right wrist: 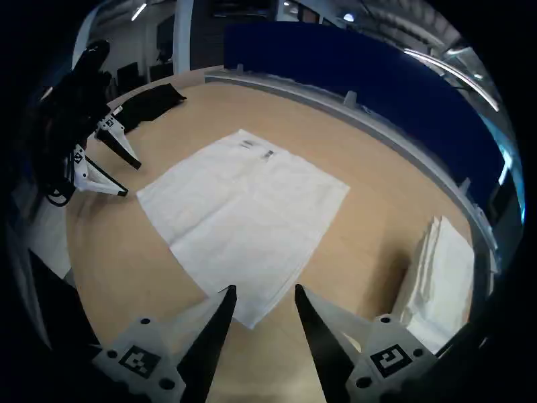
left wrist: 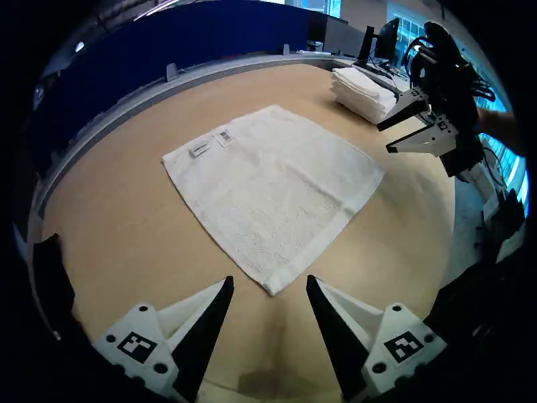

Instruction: Fold towel

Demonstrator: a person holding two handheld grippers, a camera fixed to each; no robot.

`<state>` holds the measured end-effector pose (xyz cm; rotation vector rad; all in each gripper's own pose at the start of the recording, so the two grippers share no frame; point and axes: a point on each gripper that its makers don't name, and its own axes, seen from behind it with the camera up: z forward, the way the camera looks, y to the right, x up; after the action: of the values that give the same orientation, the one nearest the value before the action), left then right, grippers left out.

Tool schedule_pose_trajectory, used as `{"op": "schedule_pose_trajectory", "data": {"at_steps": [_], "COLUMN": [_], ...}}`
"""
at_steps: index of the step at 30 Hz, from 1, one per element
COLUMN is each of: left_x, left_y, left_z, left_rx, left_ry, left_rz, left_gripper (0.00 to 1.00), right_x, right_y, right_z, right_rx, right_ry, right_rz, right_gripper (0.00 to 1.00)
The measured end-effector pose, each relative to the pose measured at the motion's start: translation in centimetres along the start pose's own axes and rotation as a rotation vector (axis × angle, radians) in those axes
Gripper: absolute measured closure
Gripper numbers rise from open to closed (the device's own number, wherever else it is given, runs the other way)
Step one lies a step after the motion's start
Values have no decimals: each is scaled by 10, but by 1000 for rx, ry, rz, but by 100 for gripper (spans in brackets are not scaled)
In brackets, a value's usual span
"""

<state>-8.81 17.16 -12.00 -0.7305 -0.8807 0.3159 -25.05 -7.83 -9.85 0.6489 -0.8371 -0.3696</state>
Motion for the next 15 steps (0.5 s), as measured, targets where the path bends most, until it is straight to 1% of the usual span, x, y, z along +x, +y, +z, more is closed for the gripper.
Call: {"op": "schedule_pose_trajectory", "data": {"at_steps": [9,15], "left_x": [-10,-13], "left_y": [4,4], "left_z": [12,20], "left_rx": [4,9], "left_ry": [-12,-12], "left_rz": [19,9], "left_gripper": [20,20], "right_x": [-33,-46], "right_y": [-6,-11], "right_z": [13,22], "right_rx": [19,36], "right_ry": [-51,-67], "right_rz": [-1,12], "right_gripper": [33,33]}}
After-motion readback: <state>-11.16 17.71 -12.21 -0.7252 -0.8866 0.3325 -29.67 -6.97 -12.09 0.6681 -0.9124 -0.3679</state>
